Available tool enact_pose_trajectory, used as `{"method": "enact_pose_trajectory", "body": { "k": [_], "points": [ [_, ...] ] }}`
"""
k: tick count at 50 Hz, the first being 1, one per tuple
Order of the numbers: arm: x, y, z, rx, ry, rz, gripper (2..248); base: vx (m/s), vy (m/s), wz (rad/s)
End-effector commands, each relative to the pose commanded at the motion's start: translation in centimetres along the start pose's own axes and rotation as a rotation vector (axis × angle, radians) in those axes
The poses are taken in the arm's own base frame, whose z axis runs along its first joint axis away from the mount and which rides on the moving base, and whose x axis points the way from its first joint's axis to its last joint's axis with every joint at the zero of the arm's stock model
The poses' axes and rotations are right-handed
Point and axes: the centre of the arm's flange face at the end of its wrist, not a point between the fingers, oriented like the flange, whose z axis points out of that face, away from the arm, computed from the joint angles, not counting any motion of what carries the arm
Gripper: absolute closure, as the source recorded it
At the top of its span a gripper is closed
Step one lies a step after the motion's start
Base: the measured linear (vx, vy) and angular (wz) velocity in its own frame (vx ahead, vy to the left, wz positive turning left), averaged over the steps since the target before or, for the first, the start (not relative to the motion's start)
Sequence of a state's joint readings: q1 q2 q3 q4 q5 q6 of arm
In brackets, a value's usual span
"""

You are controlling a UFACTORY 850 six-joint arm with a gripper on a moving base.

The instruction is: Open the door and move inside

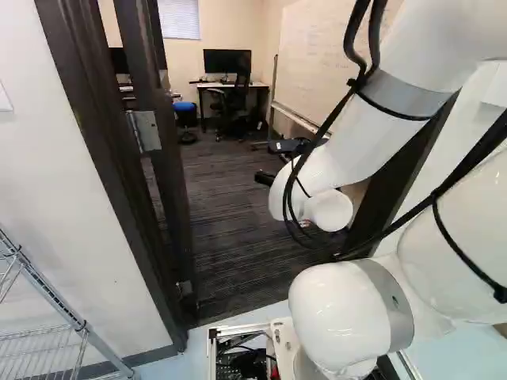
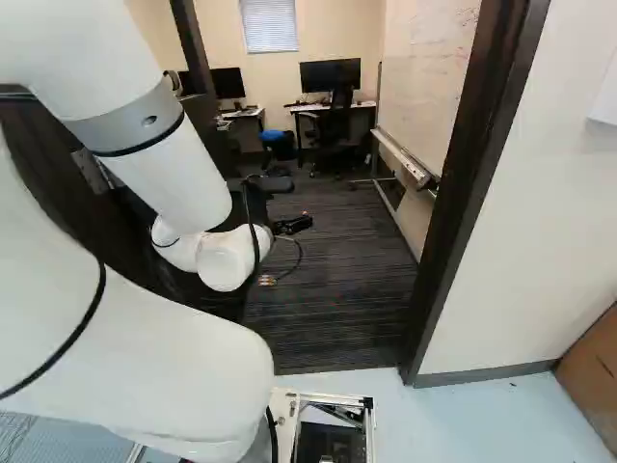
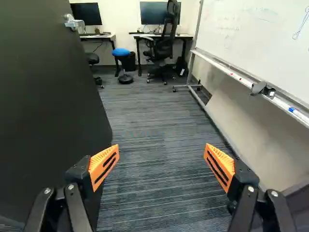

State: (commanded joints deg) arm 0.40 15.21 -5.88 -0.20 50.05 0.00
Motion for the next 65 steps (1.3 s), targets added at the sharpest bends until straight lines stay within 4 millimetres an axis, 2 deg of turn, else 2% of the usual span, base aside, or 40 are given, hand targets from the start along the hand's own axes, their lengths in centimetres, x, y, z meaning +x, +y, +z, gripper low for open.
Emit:
{"method": "enact_pose_trajectory", "body": {
  "k": [37, 65],
  "points": [
    [-0.39, 0.21, -0.48, -0.009, -0.002, 0.005, 3, 0.004, 0.001, -0.006],
    [-0.39, 0.21, -0.48, -0.009, -0.002, 0.005, 3, 0.122, -0.047, -0.003]
  ]
}}
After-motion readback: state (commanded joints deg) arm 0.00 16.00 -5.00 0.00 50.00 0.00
